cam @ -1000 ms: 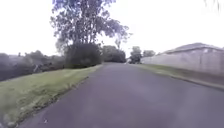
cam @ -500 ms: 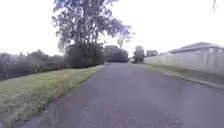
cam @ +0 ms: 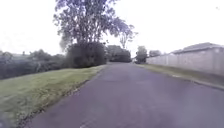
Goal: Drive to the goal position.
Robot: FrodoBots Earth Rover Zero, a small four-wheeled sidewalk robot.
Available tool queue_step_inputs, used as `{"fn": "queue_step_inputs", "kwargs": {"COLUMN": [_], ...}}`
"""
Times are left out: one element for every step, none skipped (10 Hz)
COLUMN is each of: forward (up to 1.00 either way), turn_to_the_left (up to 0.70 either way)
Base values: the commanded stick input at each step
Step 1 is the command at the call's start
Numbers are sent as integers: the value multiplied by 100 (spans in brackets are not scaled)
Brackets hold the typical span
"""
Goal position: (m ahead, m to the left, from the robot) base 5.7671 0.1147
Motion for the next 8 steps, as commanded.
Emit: {"fn": "queue_step_inputs", "kwargs": {"forward": [85,85,85,85,85,85,85,85], "turn_to_the_left": [0,0,0,0,0,0,-9,-18]}}
